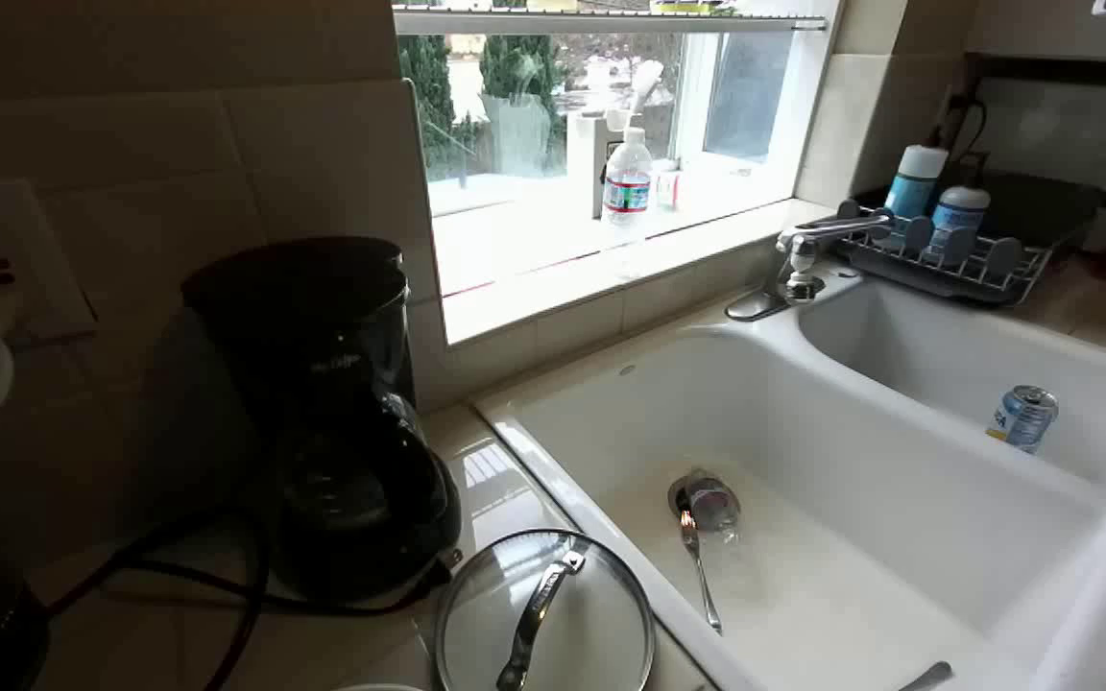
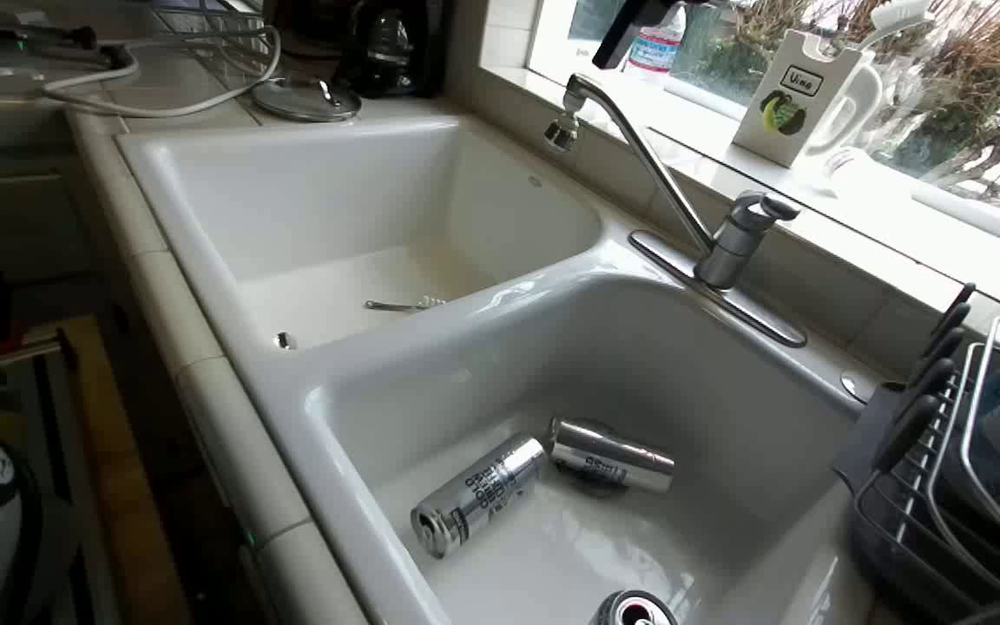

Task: Turn the faucet head to the right

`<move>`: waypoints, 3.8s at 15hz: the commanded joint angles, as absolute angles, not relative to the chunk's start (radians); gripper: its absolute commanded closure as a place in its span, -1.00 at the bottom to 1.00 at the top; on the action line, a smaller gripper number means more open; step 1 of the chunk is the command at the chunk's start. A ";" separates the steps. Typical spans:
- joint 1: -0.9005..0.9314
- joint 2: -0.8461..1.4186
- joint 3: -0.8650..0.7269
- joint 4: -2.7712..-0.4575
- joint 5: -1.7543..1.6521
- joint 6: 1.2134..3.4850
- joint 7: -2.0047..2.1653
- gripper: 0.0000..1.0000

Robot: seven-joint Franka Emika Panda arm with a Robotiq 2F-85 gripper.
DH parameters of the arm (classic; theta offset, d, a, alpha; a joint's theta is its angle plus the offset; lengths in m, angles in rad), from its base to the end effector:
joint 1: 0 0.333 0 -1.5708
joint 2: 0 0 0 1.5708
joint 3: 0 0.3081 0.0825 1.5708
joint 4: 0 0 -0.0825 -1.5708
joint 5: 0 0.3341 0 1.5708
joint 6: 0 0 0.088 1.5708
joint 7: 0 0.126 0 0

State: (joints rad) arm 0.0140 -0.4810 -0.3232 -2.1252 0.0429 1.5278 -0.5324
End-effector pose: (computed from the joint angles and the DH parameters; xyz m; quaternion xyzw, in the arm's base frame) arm 0.3270 -0.1210 0.5578 -0.9843 -0.1321 0.0259 0.1142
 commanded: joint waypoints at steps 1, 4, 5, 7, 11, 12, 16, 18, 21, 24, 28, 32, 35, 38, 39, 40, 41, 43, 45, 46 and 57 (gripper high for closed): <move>-0.014 -0.476 -0.302 -2.123 0.053 1.526 -0.543 -1.00; -0.014 -0.476 -0.302 -2.123 0.053 1.526 -0.543 -1.00; -0.014 -0.476 -0.302 -2.123 0.053 1.526 -0.543 -1.00; -0.014 -0.476 -0.302 -2.123 0.053 1.526 -0.543 -1.00; -0.014 -0.476 -0.302 -2.123 0.053 1.526 -0.543 -1.00; -0.014 -0.476 -0.302 -2.123 0.053 1.526 -0.543 -1.00; -0.007 -0.388 -0.251 -2.037 0.207 1.462 -0.335 -1.00; -0.016 -0.360 -0.190 -2.017 0.241 1.487 -0.183 -1.00; -0.025 -0.309 -0.110 -1.980 0.248 1.579 0.024 -1.00; -0.031 -0.272 -0.051 -1.945 0.224 1.677 0.212 -1.00; -0.052 -0.225 -0.020 -1.953 0.199 1.832 0.408 -1.00; -0.070 -0.169 -0.002 -1.968 0.155 1.947 0.620 -1.00; -0.062 -0.165 -0.017 -1.960 0.145 1.914 0.614 -1.00; -0.062 -0.157 -0.010 -1.959 0.129 1.914 0.652 -1.00; -0.062 -0.157 -0.010 -1.958 0.128 1.914 0.654 -1.00; -0.064 -0.150 -0.005 -1.953 0.111 1.910 0.687 -1.00; -0.063 -0.136 -0.004 -1.932 0.122 1.857 0.708 -1.00; -0.061 -0.119 0.002 -1.914 0.113 1.810 0.763 -1.00; -0.059 -0.102 0.008 -1.888 0.102 1.750 0.846 -1.00; -0.057 -0.094 0.007 -1.876 0.107 1.726 0.870 -1.00; -0.012 0.028 0.015 -1.759 0.123 1.802 1.008 -0.45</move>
